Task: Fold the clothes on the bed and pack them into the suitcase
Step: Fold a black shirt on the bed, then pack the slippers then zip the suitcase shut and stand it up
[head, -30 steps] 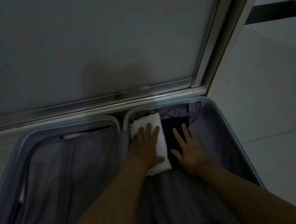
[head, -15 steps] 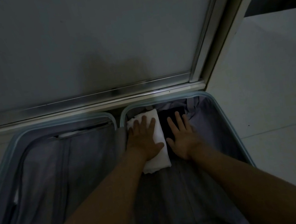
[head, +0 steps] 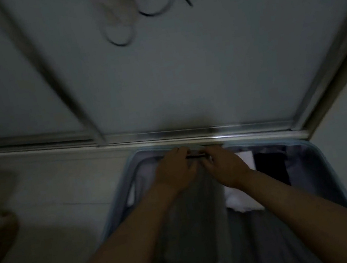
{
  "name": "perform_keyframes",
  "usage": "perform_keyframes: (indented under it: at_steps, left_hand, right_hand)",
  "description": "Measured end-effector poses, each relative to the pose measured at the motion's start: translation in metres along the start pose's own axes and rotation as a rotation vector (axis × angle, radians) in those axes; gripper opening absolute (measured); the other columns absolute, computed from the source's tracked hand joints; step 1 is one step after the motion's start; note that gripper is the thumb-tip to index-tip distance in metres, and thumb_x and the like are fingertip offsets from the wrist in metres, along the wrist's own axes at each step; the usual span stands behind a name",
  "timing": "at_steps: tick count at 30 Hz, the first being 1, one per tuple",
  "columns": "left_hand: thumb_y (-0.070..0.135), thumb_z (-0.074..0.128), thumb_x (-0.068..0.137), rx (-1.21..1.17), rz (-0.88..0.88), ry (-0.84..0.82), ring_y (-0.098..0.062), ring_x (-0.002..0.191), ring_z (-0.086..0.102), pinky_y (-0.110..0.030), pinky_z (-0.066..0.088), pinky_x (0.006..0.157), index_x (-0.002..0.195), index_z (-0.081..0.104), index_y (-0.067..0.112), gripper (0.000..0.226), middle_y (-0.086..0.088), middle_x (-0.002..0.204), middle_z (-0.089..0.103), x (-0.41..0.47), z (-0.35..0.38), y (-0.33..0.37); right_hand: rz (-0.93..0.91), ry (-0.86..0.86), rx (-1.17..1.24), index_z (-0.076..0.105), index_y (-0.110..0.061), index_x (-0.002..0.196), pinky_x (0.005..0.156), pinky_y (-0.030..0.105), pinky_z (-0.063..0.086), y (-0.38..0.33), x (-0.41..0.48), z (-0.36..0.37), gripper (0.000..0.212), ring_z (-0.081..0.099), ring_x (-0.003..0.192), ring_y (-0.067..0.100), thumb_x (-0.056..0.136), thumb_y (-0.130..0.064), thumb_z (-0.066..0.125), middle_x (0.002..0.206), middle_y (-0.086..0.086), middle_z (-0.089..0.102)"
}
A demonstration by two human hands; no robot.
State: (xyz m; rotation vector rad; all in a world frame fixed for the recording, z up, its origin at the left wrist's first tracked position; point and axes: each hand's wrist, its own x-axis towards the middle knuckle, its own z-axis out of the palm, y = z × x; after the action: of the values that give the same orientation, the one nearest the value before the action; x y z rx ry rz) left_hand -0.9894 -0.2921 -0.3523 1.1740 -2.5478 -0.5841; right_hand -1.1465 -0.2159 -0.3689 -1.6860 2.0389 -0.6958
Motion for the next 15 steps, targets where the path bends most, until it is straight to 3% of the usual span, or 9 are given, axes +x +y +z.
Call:
perform_keyframes:
  at_steps: [3, 9, 15]
  left_hand:
    - [0.048, 0.051, 0.091, 0.07, -0.152, 0.059, -0.026, 0.109, 0.055, -0.038, 0.047, 0.089, 0.117, 0.058, 0.018, 0.04, -0.007, 0.115, 0.059, -0.039, -0.087, -0.044]
    - [0.049, 0.048, 0.094, 0.168, -0.43, 0.184, -0.02, 0.109, 0.055, -0.035, 0.047, 0.09, 0.128, 0.05, 0.024, 0.043, 0.0, 0.121, 0.057, -0.162, -0.259, -0.142]
    - [0.05, 0.047, 0.093, 0.202, -0.701, 0.334, -0.023, 0.107, 0.058, -0.035, 0.049, 0.087, 0.128, 0.052, 0.023, 0.044, -0.003, 0.122, 0.06, -0.318, -0.403, -0.236]
  right_hand:
    - [-0.104, -0.052, -0.012, 0.059, -0.022, 0.126, 0.094, 0.028, 0.042, -0.098, 0.02, 0.01, 0.033, 0.058, 0.112, 0.021, 0.096, -0.034, 0.052, 0.123, 0.004, 0.062]
    - [-0.366, -0.233, 0.018, 0.056, -0.033, 0.125, 0.082, 0.025, 0.044, -0.319, 0.027, 0.061, 0.032, 0.055, 0.09, 0.009, 0.095, -0.041, 0.05, 0.112, -0.008, 0.062]
    - [-0.596, -0.417, -0.001, 0.053, -0.026, 0.131, 0.08, 0.027, 0.044, -0.532, 0.0, 0.136, 0.038, 0.058, 0.096, 0.016, 0.096, -0.04, 0.048, 0.117, -0.001, 0.061]
